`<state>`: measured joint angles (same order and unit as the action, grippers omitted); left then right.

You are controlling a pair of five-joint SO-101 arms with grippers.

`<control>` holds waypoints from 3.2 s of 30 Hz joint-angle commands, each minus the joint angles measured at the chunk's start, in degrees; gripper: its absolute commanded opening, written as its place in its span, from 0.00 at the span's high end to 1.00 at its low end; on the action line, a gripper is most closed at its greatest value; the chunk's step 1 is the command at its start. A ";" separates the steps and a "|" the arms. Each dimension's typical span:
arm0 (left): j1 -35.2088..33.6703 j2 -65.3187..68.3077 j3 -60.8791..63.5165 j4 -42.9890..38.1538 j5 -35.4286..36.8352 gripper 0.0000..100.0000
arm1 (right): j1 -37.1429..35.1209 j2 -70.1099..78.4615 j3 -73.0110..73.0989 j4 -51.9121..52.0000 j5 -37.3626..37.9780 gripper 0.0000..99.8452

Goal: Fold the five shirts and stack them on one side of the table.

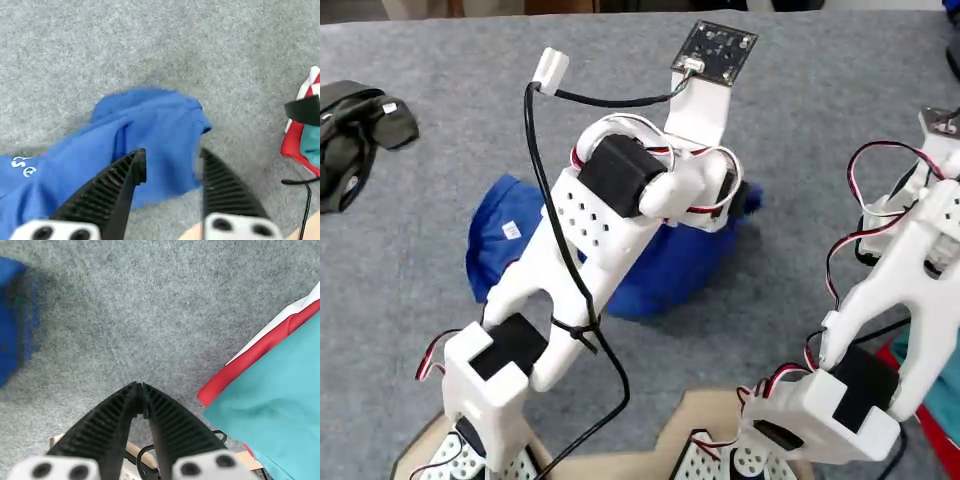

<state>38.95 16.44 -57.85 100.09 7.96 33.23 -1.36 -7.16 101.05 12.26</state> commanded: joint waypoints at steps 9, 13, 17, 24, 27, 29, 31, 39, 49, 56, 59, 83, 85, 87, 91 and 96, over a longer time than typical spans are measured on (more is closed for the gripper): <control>-23.12 -10.51 7.74 0.70 -3.43 0.77 | -4.44 0.13 -2.86 0.18 0.09 0.99; -34.02 -8.31 19.43 0.53 -4.92 0.77 | -10.59 0.13 -2.86 0.09 0.44 0.99; -39.21 -2.07 26.37 -0.35 -7.12 0.78 | -18.59 0.22 -2.51 -4.92 -0.26 0.99; -41.23 11.91 23.21 -0.70 -7.12 0.78 | -26.24 6.55 -2.95 -12.84 -6.95 0.99; -42.90 17.89 20.84 -0.70 -7.21 0.78 | -28.09 10.59 -2.95 -14.33 -6.95 0.99; -44.66 22.02 19.69 -0.70 -8.00 0.78 | -29.05 12.62 -3.03 -14.51 -6.95 0.99; -45.98 26.15 18.81 -1.14 -9.93 0.79 | -29.76 14.20 -3.47 -14.51 -6.95 0.99; -48.09 31.96 17.85 -1.05 -12.57 0.98 | -29.93 19.21 -9.80 -14.15 -6.95 0.99; -48.00 21.67 17.23 0.70 -12.66 0.98 | -30.55 21.14 -18.42 -14.07 -10.37 0.99; -47.47 9.27 29.19 0.70 -14.42 0.98 | -35.65 21.14 -22.11 -14.07 -13.80 0.99; -48.09 3.82 33.67 0.70 -15.30 0.98 | -37.85 21.14 -21.85 -14.33 -13.63 0.99; -53.01 2.77 21.54 0.62 -15.56 0.85 | -39.08 34.77 -35.82 -14.77 -13.80 0.99; -53.10 3.12 19.69 0.62 -15.56 0.85 | -39.08 36.79 -38.55 -13.54 -14.77 0.99; -53.01 3.30 17.23 0.62 -15.56 0.85 | -38.90 38.55 -41.80 -11.60 -16.79 0.99; -52.04 5.85 10.64 0.09 -15.56 0.85 | -38.90 41.80 -48.48 -7.21 -17.32 0.99; -51.87 13.05 3.16 -0.18 -15.47 0.85 | -38.99 46.02 -55.52 -3.34 -17.23 0.99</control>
<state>-13.63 27.52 -49.32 100.18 -7.52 -4.92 43.91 -57.01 96.04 -4.53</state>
